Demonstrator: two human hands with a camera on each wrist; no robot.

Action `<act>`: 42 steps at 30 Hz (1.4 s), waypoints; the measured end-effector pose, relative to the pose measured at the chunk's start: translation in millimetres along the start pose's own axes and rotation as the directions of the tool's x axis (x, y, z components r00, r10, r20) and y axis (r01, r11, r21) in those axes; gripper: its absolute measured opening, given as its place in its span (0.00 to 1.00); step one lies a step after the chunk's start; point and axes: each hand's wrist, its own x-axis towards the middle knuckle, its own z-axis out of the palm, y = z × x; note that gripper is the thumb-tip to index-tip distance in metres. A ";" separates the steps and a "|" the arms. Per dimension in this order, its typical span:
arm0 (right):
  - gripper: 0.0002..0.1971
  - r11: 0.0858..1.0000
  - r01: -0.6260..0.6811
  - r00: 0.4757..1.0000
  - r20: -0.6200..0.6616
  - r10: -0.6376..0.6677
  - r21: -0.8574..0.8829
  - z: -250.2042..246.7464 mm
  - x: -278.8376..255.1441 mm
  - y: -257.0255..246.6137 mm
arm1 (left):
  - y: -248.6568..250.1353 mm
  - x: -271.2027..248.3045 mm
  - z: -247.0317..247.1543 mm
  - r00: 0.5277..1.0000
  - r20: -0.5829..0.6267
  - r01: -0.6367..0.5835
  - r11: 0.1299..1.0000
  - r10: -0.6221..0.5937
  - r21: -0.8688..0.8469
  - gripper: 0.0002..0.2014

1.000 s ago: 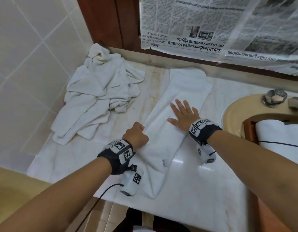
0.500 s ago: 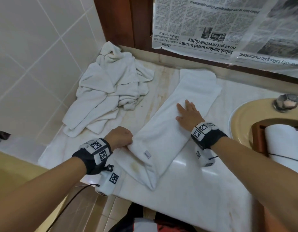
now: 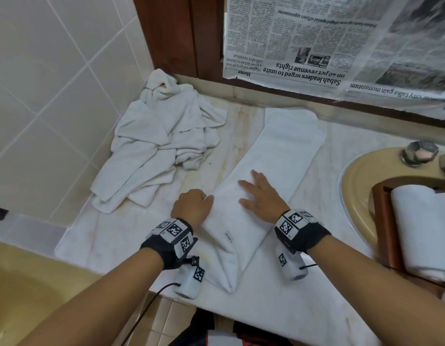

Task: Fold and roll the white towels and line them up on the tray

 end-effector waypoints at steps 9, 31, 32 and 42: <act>0.36 0.949 0.016 0.998 0.061 0.003 -0.315 16.0 -3.1 -0.8 | -0.1 11.8 5.6 1.000 -0.007 0.028 0.981 -0.027 0.194 0.16; 0.38 0.930 -0.047 0.995 0.066 0.076 -0.366 -11.1 -4.3 39.9 | 19.4 -54.2 16.7 0.645 0.517 -0.754 0.358 0.563 0.550 0.12; 0.38 0.929 -0.050 0.995 0.065 0.079 -0.366 -10.3 -4.0 40.4 | 13.0 -53.7 11.9 0.652 0.502 -0.745 0.356 0.569 0.564 0.13; 0.36 0.916 -0.141 0.990 -0.057 0.130 -0.376 -3.4 -7.7 29.3 | -60.7 -37.9 -5.9 0.658 0.366 -0.753 0.564 0.658 0.340 0.10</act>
